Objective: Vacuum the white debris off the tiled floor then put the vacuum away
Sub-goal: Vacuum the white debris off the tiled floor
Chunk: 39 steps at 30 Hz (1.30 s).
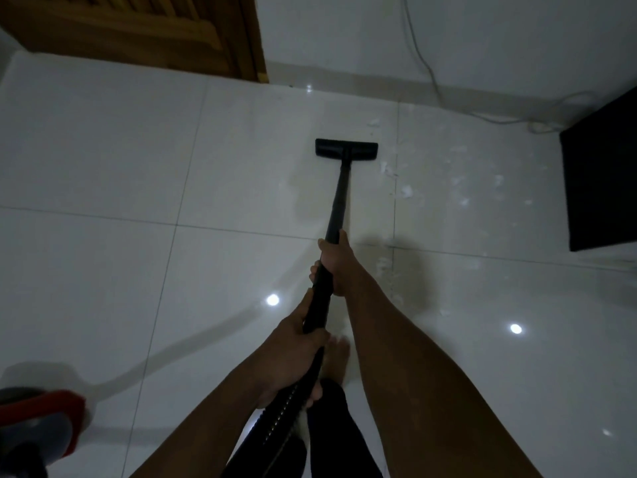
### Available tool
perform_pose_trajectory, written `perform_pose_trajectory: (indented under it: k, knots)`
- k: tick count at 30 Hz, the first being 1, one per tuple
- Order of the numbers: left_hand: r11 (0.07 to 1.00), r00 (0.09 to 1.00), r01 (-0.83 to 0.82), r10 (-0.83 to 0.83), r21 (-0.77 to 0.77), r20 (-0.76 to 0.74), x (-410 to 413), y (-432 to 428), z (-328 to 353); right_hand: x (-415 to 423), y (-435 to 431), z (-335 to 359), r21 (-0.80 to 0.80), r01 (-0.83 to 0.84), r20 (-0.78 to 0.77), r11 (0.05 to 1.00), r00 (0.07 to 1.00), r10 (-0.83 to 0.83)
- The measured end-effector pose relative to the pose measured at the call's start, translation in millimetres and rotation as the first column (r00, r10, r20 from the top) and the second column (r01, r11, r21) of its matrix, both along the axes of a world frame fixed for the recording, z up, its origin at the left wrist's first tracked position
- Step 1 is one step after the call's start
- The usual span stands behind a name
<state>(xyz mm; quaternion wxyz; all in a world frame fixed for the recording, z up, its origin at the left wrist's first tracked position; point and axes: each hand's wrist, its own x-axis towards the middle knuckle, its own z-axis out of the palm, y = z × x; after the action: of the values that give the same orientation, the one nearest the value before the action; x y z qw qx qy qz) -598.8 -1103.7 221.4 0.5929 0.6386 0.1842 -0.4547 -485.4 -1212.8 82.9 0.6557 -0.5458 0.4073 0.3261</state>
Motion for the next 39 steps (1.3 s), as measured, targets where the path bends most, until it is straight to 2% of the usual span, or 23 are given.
perform_pose_trajectory:
  k: [4,8,21,26,32,39]
  knots:
    - [1.000,0.999,-0.001,0.001,-0.010,-0.035,42.5,-6.7,-4.7,39.5,-8.8,-3.0,0.011,0.012,0.006,1.000,1.000,-0.012]
    - [1.000,0.999,0.020,-0.020,0.014,0.035,89.2,-21.4,-9.8,86.5,-25.7,-4.1,0.004,0.030,-0.002,1.000,1.000,-0.030]
    - [0.999,0.999,0.011,-0.013,0.039,0.045,202.1,-61.8,-26.8,202.9,-58.6,-19.6,0.004,0.020,-0.022,1.000,1.000,-0.020]
    - [0.998,0.999,0.014,-0.017,0.061,0.047,201.6,-62.3,-30.0,199.5,-55.3,-25.9,-0.003,0.002,-0.050,1.000,0.999,-0.002]
    - [0.998,0.995,-0.008,0.002,0.059,0.101,191.8,-58.5,-32.6,189.1,-51.8,-24.5,0.011,0.049,0.000,0.999,0.999,-0.049]
    - [0.994,0.975,0.038,-0.060,0.104,0.213,136.6,-37.4,-17.9,140.5,-34.2,-6.1,0.021,0.094,0.126,0.995,0.987,-0.095]
